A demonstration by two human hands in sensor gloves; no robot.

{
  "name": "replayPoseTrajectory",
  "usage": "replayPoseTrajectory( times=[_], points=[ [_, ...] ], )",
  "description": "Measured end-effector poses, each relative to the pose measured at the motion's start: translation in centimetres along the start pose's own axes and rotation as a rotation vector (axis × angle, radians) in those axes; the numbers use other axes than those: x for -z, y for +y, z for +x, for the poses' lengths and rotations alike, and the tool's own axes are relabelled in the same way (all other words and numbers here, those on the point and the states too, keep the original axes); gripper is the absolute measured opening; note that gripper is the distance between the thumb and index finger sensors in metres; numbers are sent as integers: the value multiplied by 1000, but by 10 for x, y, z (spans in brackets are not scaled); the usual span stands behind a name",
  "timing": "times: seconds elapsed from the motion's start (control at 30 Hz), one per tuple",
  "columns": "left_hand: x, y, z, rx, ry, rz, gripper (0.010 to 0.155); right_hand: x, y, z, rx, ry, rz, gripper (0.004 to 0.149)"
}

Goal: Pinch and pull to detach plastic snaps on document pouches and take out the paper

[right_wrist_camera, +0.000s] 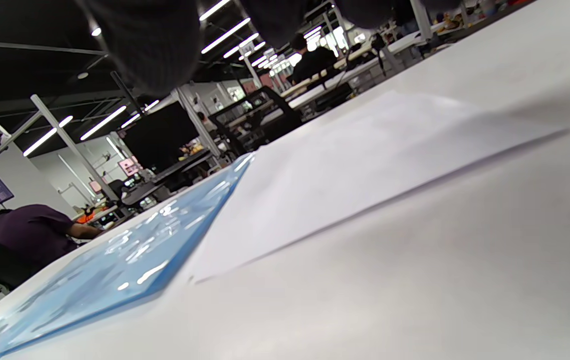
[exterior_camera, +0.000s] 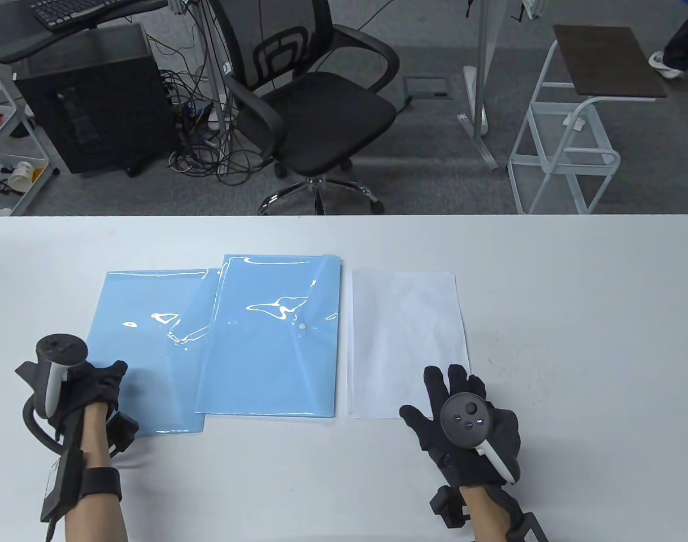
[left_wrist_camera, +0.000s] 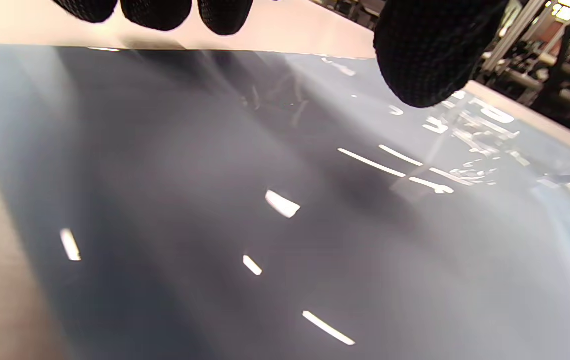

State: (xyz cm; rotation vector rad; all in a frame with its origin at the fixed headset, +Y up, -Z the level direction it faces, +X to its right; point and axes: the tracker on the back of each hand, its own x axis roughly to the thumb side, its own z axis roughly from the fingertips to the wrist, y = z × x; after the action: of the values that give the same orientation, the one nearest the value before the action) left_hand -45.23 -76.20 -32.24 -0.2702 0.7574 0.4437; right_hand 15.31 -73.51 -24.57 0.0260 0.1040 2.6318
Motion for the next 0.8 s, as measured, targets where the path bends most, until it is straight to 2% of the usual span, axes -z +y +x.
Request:
replayPoseTrajectory(
  times=[0.07, 0.13, 0.23, 0.47, 0.6, 0.73, 0.8],
  points=[
    [3, -2, -1, 62, 28, -17, 101, 1, 1, 0, -1, 3, 4, 81],
    [5, -2, 0, 87, 40, 24, 101, 1, 1, 0, -4, 5, 8, 81],
    [11, -2, 1, 129, 61, 24, 102, 0, 1, 0, -9, 7, 10, 81],
    [27, 4, -6, 34, 99, -37, 96, 4, 4, 1, -10, 6, 24, 81],
    [27, 6, -7, 20, 99, 37, 74, 5, 4, 1, -9, 7, 30, 81],
    [21, 4, -1, 49, 106, 100, 60, 4, 4, 2, 0, 3, 29, 81],
    [18, 2, 1, 49, 117, 137, 47, 3, 3, 3, 4, -4, 25, 81]
  ],
)
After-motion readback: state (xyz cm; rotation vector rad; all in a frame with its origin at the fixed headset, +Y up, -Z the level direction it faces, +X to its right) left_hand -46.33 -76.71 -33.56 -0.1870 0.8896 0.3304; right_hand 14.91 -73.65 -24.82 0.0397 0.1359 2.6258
